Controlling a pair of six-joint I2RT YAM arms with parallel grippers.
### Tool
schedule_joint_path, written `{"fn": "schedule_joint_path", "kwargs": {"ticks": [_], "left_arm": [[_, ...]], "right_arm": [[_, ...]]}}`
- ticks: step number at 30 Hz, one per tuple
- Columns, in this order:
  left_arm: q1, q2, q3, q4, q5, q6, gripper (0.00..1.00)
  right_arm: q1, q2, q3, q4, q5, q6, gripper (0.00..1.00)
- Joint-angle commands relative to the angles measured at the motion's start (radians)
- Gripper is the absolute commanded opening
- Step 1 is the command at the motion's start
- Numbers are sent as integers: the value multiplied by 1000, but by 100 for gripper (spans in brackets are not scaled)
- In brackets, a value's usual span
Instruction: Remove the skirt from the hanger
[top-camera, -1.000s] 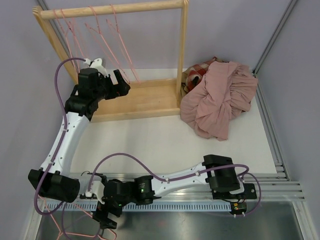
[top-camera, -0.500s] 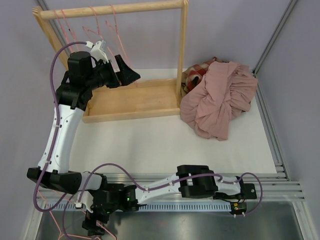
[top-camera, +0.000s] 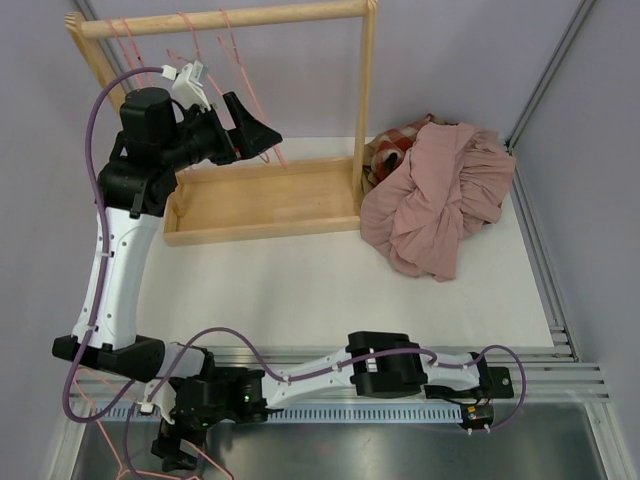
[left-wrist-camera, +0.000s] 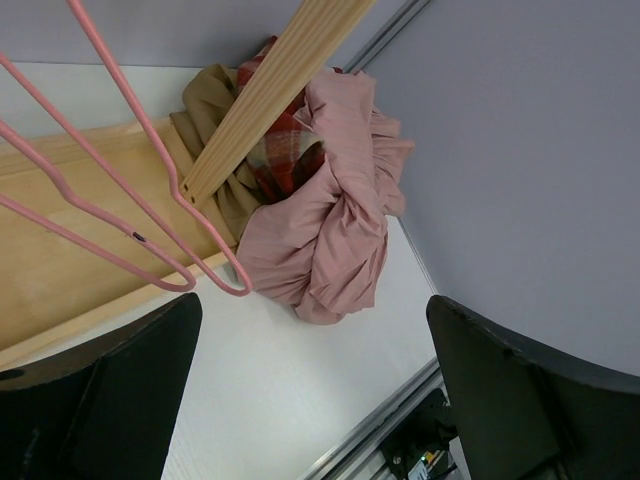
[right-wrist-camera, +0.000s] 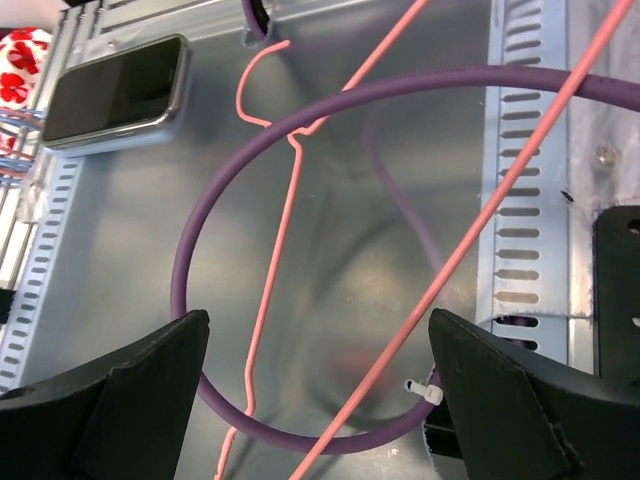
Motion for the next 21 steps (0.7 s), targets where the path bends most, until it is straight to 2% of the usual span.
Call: {"fn": "schedule_joint_path", "kwargs": {"ticks": [1, 3, 4, 7, 8, 9, 11, 13, 16, 20, 21], "left_arm": [[3, -65, 65, 58, 44, -57, 99], [3, -81, 62, 81, 61, -94, 99], [3, -86, 57, 105, 76, -112, 99], [3, -85, 63, 109, 98, -114, 99], [3, -83, 63, 101, 93, -100, 99], [3, -83, 62, 93, 75, -92, 99], [3, -86, 48, 73, 64, -74, 99], [3, -98, 36, 75, 59, -63, 99], [3, -108, 29, 66, 47, -46, 99], [3, -109, 40, 50, 44, -34, 99], [3, -109, 40, 49, 44, -34, 99]], "right_arm": [[-37, 73, 74, -142, 45, 78, 99], [-37, 76, 84, -184, 47, 78, 98], [-37, 74, 82, -194, 42, 78, 85], [-39, 68, 59, -190, 6, 75, 63], [-39, 68, 59, -192, 3, 75, 41], [-39, 71, 59, -193, -1, 75, 28], [-39, 71, 64, -198, -1, 73, 9], [-39, 71, 64, -199, -5, 73, 3], [-39, 74, 75, -213, -8, 69, 0], [-39, 96, 107, -239, -54, 72, 1], [-37, 107, 128, -256, -104, 73, 8]]}}
